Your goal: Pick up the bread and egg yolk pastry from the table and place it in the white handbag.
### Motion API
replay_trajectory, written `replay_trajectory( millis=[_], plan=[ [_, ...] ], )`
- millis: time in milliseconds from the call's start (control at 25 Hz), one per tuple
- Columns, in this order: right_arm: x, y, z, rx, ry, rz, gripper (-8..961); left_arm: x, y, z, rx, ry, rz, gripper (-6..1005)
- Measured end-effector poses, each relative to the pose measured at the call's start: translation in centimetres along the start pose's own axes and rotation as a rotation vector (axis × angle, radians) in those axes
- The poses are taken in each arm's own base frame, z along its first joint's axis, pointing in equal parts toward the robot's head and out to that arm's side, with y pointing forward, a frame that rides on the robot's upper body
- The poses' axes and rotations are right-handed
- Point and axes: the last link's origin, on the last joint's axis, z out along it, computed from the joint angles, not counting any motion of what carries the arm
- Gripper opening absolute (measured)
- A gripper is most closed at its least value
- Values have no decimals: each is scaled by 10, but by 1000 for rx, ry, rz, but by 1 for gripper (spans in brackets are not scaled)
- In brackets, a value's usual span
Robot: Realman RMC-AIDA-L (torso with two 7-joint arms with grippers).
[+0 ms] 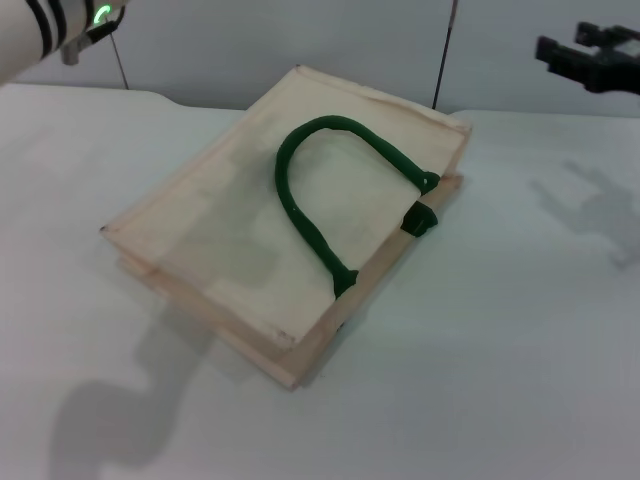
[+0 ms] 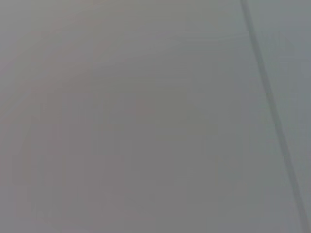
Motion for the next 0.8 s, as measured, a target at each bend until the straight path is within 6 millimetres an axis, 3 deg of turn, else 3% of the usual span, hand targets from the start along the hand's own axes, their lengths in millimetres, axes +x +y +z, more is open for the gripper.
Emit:
replay_trajectory(
  millis=[360,400,600,800],
  plan=[
    [62,-5,-38,197,-171,-1,680,-44,-13,-14,165,-26,-2,871],
    [76,-5,-43,249,-167,-6,680,-51,-14,-16,181,-36,1,870],
    [102,-2,-52,353,-150,-18,679,-92,-18,-30,297,-79,-6,868],
    [122,3,-67,485,-180,-26,679,-110,-18,-42,377,-72,-25,856]
  ],
)
